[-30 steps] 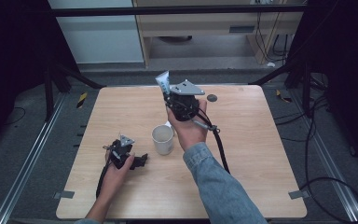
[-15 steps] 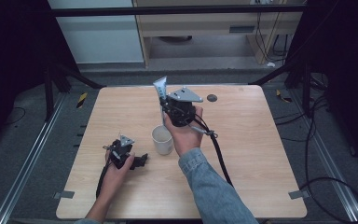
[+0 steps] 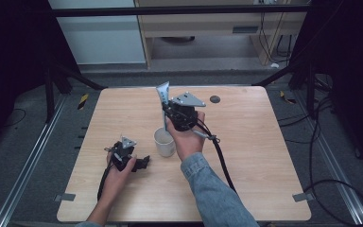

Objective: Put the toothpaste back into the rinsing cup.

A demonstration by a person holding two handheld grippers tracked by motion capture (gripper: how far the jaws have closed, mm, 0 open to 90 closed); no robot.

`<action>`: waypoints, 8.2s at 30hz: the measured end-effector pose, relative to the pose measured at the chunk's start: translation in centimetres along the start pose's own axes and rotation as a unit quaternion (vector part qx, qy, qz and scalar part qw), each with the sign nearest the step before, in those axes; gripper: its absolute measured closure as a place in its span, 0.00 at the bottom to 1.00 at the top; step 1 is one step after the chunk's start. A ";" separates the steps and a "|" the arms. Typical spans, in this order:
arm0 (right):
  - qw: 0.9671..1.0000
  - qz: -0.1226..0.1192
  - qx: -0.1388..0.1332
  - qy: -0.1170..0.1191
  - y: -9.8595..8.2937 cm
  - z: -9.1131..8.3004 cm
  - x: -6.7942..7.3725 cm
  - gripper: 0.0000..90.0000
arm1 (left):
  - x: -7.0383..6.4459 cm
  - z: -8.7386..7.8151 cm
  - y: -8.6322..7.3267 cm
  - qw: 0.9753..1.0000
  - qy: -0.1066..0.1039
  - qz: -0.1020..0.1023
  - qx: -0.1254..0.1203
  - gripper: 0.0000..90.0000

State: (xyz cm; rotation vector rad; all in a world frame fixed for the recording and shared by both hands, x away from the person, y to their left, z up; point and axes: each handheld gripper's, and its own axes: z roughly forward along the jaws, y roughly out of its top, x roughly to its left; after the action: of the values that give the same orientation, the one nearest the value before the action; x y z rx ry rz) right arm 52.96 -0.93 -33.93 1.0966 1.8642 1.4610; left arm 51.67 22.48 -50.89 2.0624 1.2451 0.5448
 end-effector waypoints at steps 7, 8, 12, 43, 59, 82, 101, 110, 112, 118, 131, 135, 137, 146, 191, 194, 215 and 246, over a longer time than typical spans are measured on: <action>1.000 0.000 0.002 0.005 -0.3 0.3 0.2 0.88 | 0.0 0.0 0.0 1.000 0.000 0.000 0.000 0.00; 1.000 0.000 0.002 0.006 -0.3 0.3 0.2 0.88 | 0.0 0.0 0.0 1.000 0.000 0.000 0.000 0.00; 1.000 0.003 0.003 0.006 -0.6 0.3 0.1 0.88 | 0.0 0.0 0.0 1.000 0.000 0.000 0.000 0.00; 0.999 0.018 0.038 0.012 -4.9 2.1 0.6 0.87 | 0.0 0.0 0.0 1.000 0.000 -0.001 0.001 0.00; 0.998 0.024 0.057 0.011 -6.7 2.9 0.7 0.87 | 0.0 0.0 0.0 1.000 0.000 0.003 0.004 0.00; 0.996 0.044 0.070 0.014 -7.4 3.2 0.2 0.87 | 0.0 0.0 0.0 1.000 0.000 0.003 0.004 0.00; 0.996 0.042 0.076 0.014 -7.7 3.3 0.0 0.86 | 0.0 0.0 0.0 1.000 -0.001 0.003 0.004 0.00; 0.996 0.043 0.075 0.014 -7.8 3.3 -0.1 0.86 | 0.0 0.0 0.0 1.000 0.000 0.003 0.004 0.00; 0.996 0.044 0.076 0.014 -7.7 3.2 -0.2 0.85 | 0.0 0.0 0.0 1.000 -0.001 0.003 0.004 0.00; 0.996 0.043 0.077 0.014 -7.7 3.2 -0.3 0.85 | 0.0 0.0 0.0 1.000 -0.001 0.003 0.004 0.00; 0.996 0.037 0.081 0.014 -7.6 3.1 -0.3 0.84 | 0.0 0.0 0.0 1.000 -0.001 0.003 0.004 0.00; 0.996 0.036 0.081 0.014 -7.6 3.1 -0.3 0.84 | 0.0 0.0 0.0 1.000 0.000 0.003 0.004 0.00; 0.996 0.035 0.082 0.014 -7.6 3.1 -0.2 0.84 | 0.0 0.0 0.0 1.000 -0.001 0.003 0.004 0.00; 0.996 0.031 0.085 0.016 -7.5 2.9 -0.2 0.84 | 0.0 0.0 0.0 1.000 -0.001 0.003 0.004 0.00; 0.993 0.011 0.116 0.007 -7.0 1.3 -0.4 0.70 | 0.0 0.0 0.0 1.000 -0.001 0.003 0.004 0.00; 0.993 0.008 0.117 0.007 -6.9 1.0 -0.6 0.66 | 0.0 0.0 0.0 1.000 0.000 0.003 0.004 0.00; 0.989 -0.014 0.148 0.000 -5.7 -0.4 -3.4 0.36 | 0.0 0.0 0.1 1.000 -0.001 0.002 0.004 0.00; 0.979 -0.050 0.193 -0.032 -6.1 -3.7 -9.6 0.13 | 0.0 0.1 0.2 1.000 -0.001 0.005 0.005 0.00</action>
State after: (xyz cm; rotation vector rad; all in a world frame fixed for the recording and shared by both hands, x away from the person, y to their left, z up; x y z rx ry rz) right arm 53.47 -11.54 -39.44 1.1858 2.1794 1.0175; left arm 51.88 22.39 -50.83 2.0780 1.2401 0.5423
